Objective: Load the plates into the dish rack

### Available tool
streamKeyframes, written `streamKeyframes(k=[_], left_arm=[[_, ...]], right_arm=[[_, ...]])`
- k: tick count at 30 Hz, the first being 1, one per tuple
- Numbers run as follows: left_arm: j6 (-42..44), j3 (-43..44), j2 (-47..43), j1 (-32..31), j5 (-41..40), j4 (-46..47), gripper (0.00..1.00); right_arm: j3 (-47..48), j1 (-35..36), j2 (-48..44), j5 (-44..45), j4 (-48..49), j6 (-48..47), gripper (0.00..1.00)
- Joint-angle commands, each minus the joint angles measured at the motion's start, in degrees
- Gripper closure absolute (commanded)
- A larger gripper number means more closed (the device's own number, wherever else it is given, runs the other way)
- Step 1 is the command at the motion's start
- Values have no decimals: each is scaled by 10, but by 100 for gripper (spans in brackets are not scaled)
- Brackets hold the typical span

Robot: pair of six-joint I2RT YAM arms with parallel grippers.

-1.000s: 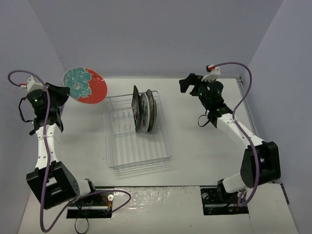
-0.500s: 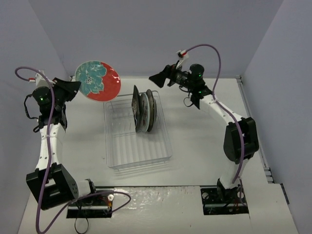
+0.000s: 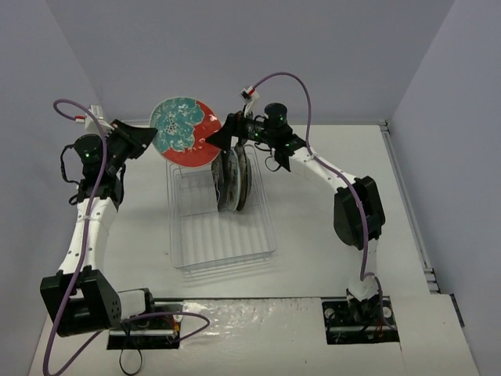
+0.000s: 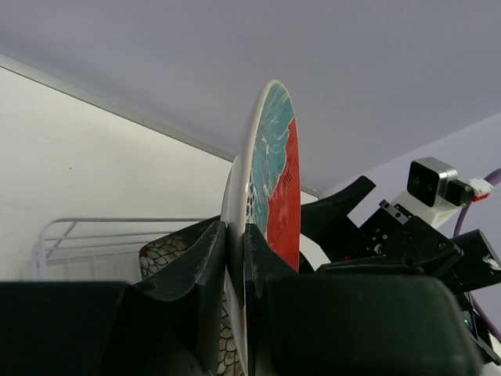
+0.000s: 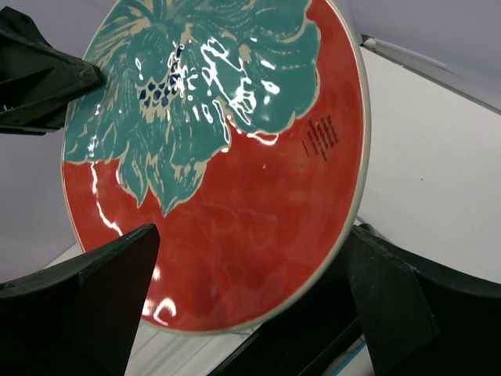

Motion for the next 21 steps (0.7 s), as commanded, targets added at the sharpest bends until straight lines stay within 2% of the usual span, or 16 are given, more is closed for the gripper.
streamKeyframes(k=[1,3,5,8,11,12,16,21], left_arm=[[-47,25,-54,-17,12,162,100],[-48,22,-54,-22,11,166,100],[-45,23,-51,-29,12,165,100],[-43,21,-44,-41,13,175,100],[-37,22,-36,-50,23,183,100],[-33,22,-35,-50,28,185,100],[-6,27,-31,-57,59,189,100],[52,29,-35,-57,102,185,99]], right_arm=[[49,10,-3,-16,27,9,4],[49,10,0,-18,27,10,5],[47,12,-1,-22,34,15,15],[45,15,-3,-24,41,24,41],[42,16,-4,-25,47,28,60],[41,15,-4,-27,51,33,62],[31,9,-1,-56,98,83,99],[13,4,-6,-105,182,139,100]])
